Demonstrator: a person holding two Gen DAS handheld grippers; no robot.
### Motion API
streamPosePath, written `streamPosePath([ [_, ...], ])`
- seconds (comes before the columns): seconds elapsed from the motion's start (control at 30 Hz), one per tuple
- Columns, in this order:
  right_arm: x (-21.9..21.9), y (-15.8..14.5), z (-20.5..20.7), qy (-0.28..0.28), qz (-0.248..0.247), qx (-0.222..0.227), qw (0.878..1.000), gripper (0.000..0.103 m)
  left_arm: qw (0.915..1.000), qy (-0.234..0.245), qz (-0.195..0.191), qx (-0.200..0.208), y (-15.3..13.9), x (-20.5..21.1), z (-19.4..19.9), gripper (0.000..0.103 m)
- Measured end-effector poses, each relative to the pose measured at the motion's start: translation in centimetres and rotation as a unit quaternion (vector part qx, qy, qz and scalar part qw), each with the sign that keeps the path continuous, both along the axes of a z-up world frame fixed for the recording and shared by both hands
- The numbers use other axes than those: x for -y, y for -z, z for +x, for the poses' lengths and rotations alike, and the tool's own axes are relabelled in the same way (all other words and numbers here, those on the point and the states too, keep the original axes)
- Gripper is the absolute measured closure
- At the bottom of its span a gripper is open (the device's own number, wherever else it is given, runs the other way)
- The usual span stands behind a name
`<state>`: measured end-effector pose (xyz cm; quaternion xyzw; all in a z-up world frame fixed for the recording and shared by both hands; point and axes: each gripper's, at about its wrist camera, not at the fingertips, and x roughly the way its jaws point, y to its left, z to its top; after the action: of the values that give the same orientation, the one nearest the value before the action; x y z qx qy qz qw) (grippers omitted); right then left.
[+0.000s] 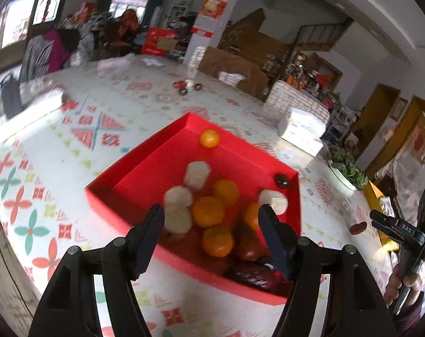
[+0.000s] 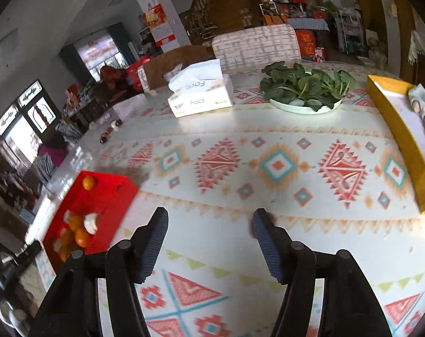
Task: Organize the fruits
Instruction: 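Move both open tools back toward the last red date on the cloth, then grasp the last red date with the left tool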
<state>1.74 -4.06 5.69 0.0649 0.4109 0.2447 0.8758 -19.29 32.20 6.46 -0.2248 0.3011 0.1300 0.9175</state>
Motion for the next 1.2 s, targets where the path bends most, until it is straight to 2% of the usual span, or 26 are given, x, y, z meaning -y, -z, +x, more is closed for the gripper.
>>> streamPosePath([
  [0.13,2.6,0.5,-0.4,-0.009,0.002,0.003,1.000,0.035,0.9993,0.021,0.028,0.008,-1.1,2.0,1.5,0.033],
  [0.23,4.8,0.9,-0.6,-0.007,0.011,0.012,1.000,0.035,0.9980,0.021,0.059,0.004,-1.6,3.7,3.1,0.028],
  [0.33,6.7,1.3,0.1,0.004,0.045,-0.001,0.999,0.035,0.9973,0.027,0.068,-0.007,-1.6,5.7,5.8,0.028],
  [0.4,7.5,1.7,0.5,0.000,0.082,-0.024,0.996,0.035,0.9964,0.045,0.071,-0.010,-1.5,7.4,7.8,0.028],
  [0.53,7.4,2.2,0.9,-0.007,0.077,-0.035,0.996,0.035,0.9908,0.104,0.084,-0.021,-0.7,11.5,11.3,0.028],
  [0.6,7.3,2.5,1.2,-0.003,0.066,-0.037,0.997,0.035,0.9872,0.132,0.085,-0.026,-0.1,13.4,12.5,0.028],
  [0.7,7.4,2.9,1.5,0.007,0.057,-0.038,0.998,0.035,0.9832,0.166,0.066,-0.039,1.0,15.8,14.6,0.028],
  [0.77,7.9,2.5,1.4,0.023,0.046,-0.022,0.998,0.035,0.9811,0.180,0.049,-0.051,1.5,17.0,15.7,0.028],
  [0.83,8.3,2.1,1.1,0.039,0.038,-0.006,0.998,0.035,0.9762,0.205,0.035,-0.061,1.9,18.8,16.8,0.028],
  [0.9,9.0,1.7,1.0,0.057,0.042,0.006,0.997,0.035,0.9706,0.229,0.040,-0.063,2.0,20.7,17.6,0.028],
  [1.07,11.6,1.2,1.3,0.118,0.061,0.016,0.991,0.035,0.9548,0.277,0.085,-0.067,2.2,25.6,19.3,0.028],
  [1.2,12.9,1.2,1.8,0.136,0.077,0.006,0.988,0.035,0.9422,0.308,0.120,-0.057,2.2,28.9,19.9,0.028],
])
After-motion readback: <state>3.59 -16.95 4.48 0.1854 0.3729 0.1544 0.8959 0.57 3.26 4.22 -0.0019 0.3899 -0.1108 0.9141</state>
